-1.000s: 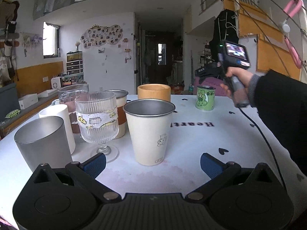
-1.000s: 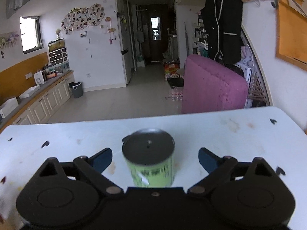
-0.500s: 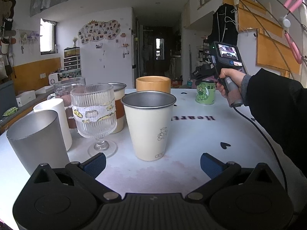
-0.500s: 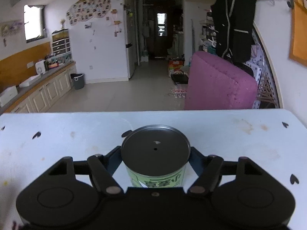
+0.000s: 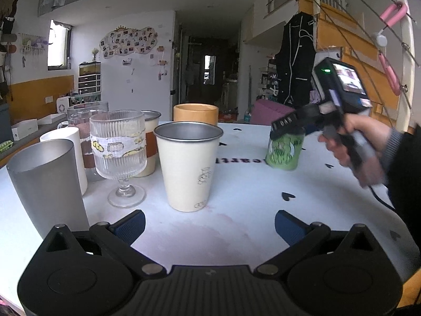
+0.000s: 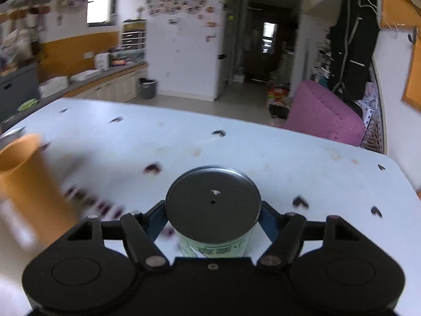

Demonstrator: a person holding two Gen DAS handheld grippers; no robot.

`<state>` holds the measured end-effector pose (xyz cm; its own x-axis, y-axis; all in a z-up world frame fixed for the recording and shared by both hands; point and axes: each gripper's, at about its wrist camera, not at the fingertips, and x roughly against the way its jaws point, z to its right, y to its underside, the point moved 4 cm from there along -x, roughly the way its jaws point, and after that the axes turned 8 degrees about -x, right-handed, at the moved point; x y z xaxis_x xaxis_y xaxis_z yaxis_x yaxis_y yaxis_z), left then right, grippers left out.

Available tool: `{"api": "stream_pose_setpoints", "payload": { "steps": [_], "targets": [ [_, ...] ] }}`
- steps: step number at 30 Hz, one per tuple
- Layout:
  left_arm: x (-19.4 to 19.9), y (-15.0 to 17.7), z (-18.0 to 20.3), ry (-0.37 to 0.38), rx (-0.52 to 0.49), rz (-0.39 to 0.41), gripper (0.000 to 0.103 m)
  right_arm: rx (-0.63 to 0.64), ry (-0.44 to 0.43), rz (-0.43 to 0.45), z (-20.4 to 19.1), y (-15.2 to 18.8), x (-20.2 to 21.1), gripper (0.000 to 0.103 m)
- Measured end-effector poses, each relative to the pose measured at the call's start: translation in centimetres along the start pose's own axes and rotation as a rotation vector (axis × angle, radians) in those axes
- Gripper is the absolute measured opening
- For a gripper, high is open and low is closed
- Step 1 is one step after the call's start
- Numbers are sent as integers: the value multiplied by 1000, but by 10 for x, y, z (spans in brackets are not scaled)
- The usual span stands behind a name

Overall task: Flip cup upright
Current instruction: 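Lift the green can with the right gripper and rotate it over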

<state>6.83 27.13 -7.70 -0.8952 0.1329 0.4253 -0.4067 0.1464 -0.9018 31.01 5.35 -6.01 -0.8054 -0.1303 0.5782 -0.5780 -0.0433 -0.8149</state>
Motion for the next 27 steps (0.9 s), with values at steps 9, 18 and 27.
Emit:
{"api": "stream_pose_setpoints", "payload": {
  "steps": [9, 18, 27],
  "targets": [
    [5, -2, 9, 38, -6, 13, 103, 37, -80, -11, -18, 64, 88, 74],
    [-6, 3, 19, 121, 3, -28, 103, 75, -143, -10, -31, 109, 149, 74],
    [-31, 2, 58, 249, -95, -49, 103, 1, -216, -20, -21, 98, 150, 82]
  ]
}}
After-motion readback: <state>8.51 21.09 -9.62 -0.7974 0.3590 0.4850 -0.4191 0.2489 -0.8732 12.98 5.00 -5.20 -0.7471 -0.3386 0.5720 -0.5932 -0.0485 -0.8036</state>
